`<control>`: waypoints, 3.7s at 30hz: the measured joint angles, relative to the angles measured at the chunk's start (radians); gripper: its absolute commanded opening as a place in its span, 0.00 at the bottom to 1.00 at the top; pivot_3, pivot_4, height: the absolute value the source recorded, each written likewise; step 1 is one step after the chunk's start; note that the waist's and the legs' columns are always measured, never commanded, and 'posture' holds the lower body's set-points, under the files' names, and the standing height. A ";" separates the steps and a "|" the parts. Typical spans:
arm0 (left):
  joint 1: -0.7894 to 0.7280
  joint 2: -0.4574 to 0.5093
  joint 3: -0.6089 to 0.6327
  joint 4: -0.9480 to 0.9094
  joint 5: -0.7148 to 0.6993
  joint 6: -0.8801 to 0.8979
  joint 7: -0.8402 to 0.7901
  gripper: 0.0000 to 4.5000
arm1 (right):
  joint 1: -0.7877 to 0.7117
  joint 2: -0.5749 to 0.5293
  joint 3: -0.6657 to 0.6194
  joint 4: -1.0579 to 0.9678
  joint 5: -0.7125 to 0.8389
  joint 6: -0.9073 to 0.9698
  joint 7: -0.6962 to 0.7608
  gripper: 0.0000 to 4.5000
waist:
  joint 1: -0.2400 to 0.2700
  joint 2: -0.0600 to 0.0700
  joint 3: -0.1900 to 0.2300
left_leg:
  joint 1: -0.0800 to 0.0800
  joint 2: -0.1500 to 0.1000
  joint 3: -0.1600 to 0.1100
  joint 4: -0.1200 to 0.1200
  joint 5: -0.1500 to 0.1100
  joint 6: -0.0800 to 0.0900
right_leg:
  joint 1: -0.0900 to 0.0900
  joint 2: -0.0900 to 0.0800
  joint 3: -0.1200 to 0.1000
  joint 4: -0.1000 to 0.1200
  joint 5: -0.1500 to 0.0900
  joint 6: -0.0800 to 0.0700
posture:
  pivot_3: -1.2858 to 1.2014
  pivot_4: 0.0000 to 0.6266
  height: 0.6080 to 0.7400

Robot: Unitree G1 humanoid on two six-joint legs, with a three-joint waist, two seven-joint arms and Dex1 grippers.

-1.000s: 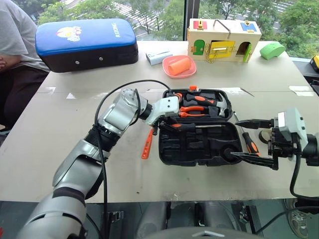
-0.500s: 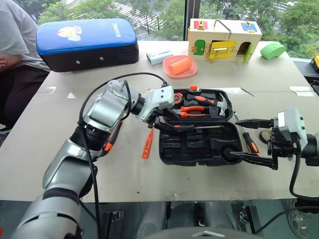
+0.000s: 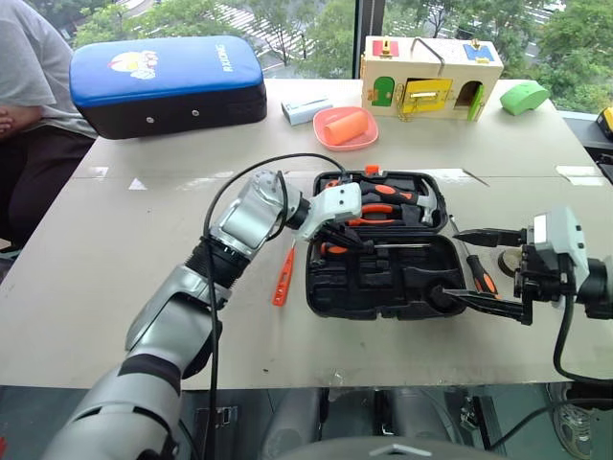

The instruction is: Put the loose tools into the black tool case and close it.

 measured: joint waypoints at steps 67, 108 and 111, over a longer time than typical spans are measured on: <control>0.312 0.352 0.391 -0.653 -0.654 0.377 -0.023 1.00 | 0.267 0.527 0.015 0.022 -0.359 0.056 -0.714 0.10 | -0.018 0.003 -0.001 | 0.003 0.002 0.001 -0.003 0.000 0.000 | 0.001 0.002 0.001 0.000 -0.001 0.000 | 0.52 0.24 0.96; 0.543 0.484 0.509 -0.674 -0.624 0.309 0.077 1.00 | -0.525 0.168 0.470 0.880 -0.570 -0.709 0.322 0.10 | -0.023 0.004 0.003 | 0.001 0.002 0.000 -0.003 0.000 -0.001 | 0.000 0.000 0.000 -0.003 0.000 0.000 | 0.52 0.24 0.96; 0.543 0.483 0.508 -0.674 -0.624 0.308 0.078 1.00 | -0.525 0.168 0.470 0.880 -0.572 -0.711 0.327 0.33 | -0.023 0.004 0.003 | 0.001 0.002 0.000 -0.003 0.000 -0.001 | 0.000 0.000 0.000 -0.003 0.000 0.000 | 0.52 0.24 0.96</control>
